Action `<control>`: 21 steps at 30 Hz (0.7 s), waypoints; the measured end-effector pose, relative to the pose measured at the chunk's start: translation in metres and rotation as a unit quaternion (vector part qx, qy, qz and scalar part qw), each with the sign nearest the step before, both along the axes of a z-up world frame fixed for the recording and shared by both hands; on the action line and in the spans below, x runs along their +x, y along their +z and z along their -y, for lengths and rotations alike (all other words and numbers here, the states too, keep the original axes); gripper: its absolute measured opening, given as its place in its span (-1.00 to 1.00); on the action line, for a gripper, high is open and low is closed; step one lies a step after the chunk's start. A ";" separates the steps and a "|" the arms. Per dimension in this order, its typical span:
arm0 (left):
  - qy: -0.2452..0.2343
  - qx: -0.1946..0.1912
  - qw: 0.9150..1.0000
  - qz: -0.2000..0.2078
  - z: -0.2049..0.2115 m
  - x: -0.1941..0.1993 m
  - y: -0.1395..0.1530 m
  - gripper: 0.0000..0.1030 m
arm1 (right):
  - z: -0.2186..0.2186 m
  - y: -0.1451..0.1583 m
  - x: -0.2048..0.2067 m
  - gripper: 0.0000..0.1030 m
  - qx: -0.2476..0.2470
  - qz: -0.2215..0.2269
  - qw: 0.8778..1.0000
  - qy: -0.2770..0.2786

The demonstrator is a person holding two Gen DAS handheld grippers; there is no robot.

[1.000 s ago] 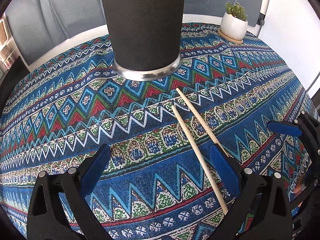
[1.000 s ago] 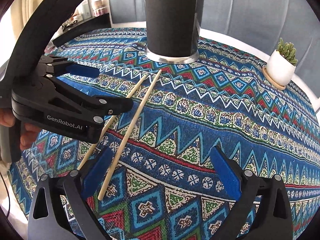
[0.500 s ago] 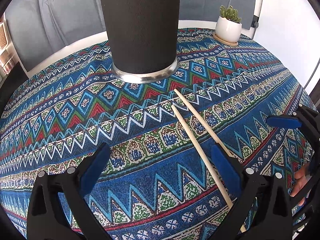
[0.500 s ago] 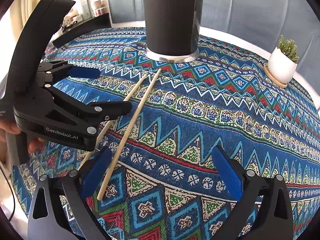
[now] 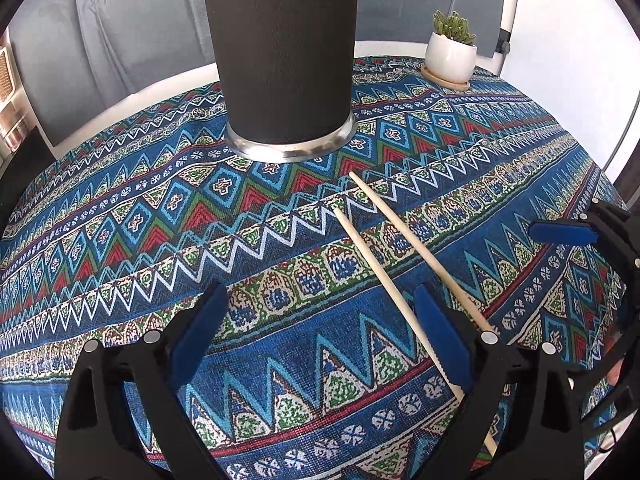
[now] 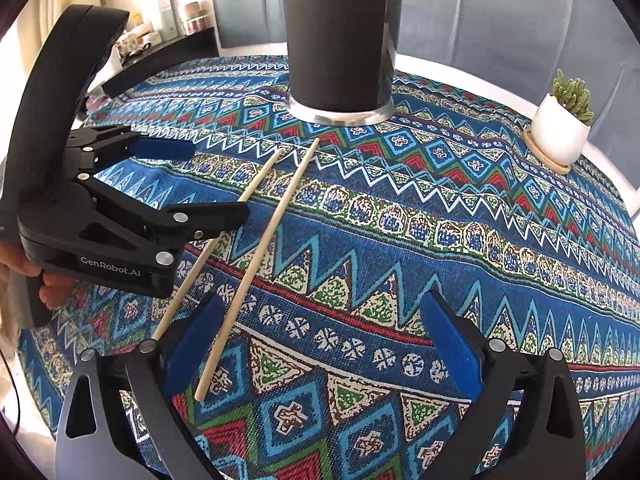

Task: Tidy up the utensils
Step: 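Close the left tool on a stick while the right tool grasps the other, then lift both held sticks and carry them above the black cup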

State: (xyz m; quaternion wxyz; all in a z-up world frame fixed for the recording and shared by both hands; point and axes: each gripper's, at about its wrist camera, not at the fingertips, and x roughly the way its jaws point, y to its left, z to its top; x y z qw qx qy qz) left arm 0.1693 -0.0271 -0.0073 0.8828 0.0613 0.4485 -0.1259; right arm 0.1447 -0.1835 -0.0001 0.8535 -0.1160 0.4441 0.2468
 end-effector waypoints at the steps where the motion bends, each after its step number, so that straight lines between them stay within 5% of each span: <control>1: 0.001 -0.001 1.000 0.001 -0.002 -0.003 0.000 0.72 | 0.001 0.001 -0.001 0.44 0.002 0.004 1.000 -0.003; 4: -0.001 -0.001 1.000 0.003 -0.009 -0.012 0.003 0.53 | 0.007 0.005 -0.003 -0.23 0.011 0.014 1.000 -0.013; 7: 0.000 0.001 1.000 0.001 -0.019 -0.018 0.007 0.08 | 0.010 0.007 -0.001 -0.85 0.017 0.015 0.999 -0.024; 9: 0.004 0.001 1.000 -0.002 -0.027 -0.022 0.009 -0.49 | 0.012 0.007 0.001 -0.90 0.024 0.005 0.999 -0.026; 11: 0.011 0.001 1.000 -0.006 -0.035 -0.024 0.010 -0.74 | 0.014 0.008 0.004 -0.91 0.028 -0.003 0.999 -0.027; 21: 0.016 -0.004 1.000 -0.019 -0.056 -0.032 0.013 -0.90 | 0.029 0.022 -0.007 -0.91 0.068 -0.015 0.998 0.004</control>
